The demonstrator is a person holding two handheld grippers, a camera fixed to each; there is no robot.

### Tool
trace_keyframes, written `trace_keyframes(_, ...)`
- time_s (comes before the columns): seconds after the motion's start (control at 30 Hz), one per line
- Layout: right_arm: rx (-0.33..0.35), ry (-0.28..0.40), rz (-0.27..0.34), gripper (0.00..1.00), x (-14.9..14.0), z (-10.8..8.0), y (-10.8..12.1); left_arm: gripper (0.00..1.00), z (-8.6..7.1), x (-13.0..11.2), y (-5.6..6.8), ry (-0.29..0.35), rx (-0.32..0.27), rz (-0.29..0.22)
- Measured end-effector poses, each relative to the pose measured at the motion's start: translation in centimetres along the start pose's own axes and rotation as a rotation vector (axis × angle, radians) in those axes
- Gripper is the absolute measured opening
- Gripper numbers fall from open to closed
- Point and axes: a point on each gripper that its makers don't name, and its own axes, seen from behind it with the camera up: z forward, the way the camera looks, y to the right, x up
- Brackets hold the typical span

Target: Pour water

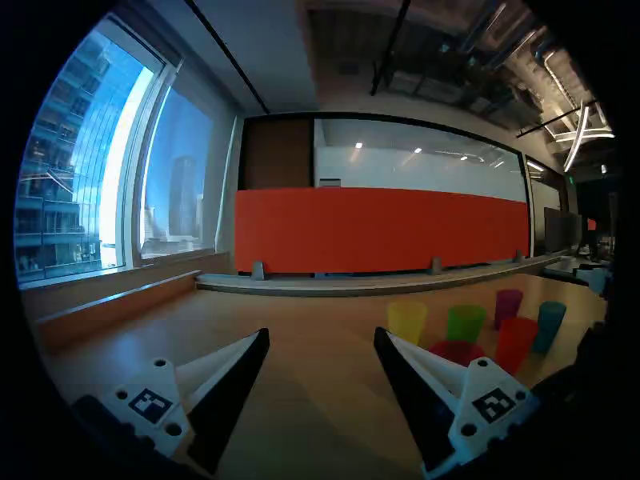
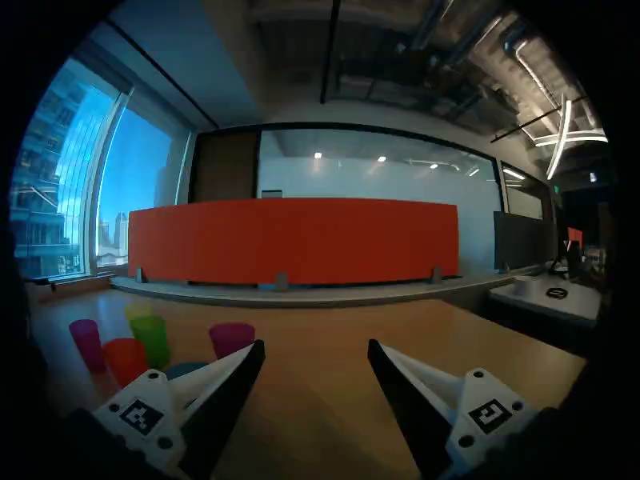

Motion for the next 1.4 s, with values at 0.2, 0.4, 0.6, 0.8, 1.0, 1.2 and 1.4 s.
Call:
trace_keyframes(0.2, 0.009, -0.001, 0.014, 1.00, 1.2, 0.0, -0.2, 0.97, -0.2, 2.2, 0.3, 0.009, -0.014, 0.001)
trace_keyframes(0.4, 0.031, -0.001, -0.014, 1.00, 3.8, 0.1, -0.5, 0.97, 0.1, 4.7, 1.0, 0.007, -0.038, 0.002)
trace_keyframes(0.6, 0.038, -0.005, -0.049, 1.00, 7.2, 0.5, -0.5, 0.97, 0.8, 8.0, 1.7, 0.004, -0.066, 0.008)
trace_keyframes(0.8, 0.064, -0.017, -0.070, 1.00, 11.0, 0.9, -1.0, 0.97, 2.0, 12.6, 2.3, 0.014, -0.095, 0.012)
trace_keyframes(1.0, 0.095, -0.018, -0.075, 1.00, 14.7, 1.2, -1.8, 0.97, 3.0, 16.7, 3.2, 0.012, -0.139, 0.008)
trace_keyframes(1.2, 0.127, -0.027, -0.075, 1.00, 18.1, 1.3, -2.8, 0.98, 3.9, 19.9, 3.5, -0.002, -0.161, 0.016)
trace_keyframes(1.4, 0.154, -0.029, -0.062, 1.00, 20.1, 1.7, -3.1, 0.97, 4.3, 22.1, 4.2, -0.002, -0.195, 0.021)
